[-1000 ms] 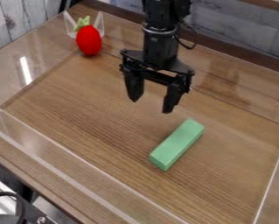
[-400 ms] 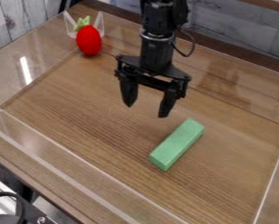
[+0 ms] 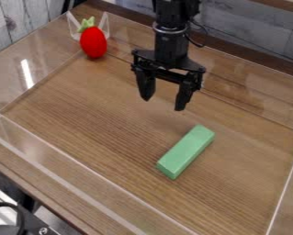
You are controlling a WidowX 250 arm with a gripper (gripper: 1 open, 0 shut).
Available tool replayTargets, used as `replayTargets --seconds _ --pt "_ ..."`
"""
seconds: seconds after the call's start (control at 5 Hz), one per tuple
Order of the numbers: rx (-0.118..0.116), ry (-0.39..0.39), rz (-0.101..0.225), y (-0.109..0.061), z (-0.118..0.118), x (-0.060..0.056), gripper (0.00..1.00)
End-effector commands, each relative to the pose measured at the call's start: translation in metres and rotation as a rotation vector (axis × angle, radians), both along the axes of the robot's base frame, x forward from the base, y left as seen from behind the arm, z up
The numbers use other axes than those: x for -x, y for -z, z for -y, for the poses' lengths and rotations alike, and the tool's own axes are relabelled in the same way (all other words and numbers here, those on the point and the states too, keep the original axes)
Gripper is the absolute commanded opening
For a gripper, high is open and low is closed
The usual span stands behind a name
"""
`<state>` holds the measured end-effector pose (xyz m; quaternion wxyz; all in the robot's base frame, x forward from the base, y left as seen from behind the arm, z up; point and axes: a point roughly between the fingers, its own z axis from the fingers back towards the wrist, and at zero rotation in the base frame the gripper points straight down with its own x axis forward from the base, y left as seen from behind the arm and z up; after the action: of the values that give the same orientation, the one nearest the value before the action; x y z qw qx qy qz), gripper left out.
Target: Move the red fruit to the left
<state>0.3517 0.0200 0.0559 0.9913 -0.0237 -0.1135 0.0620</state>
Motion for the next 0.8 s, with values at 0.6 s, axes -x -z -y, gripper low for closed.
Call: replayTargets --seconds 0.6 --pt "-0.029 -0.034 0.129 -0.020 -0.016 -0.017 1.00"
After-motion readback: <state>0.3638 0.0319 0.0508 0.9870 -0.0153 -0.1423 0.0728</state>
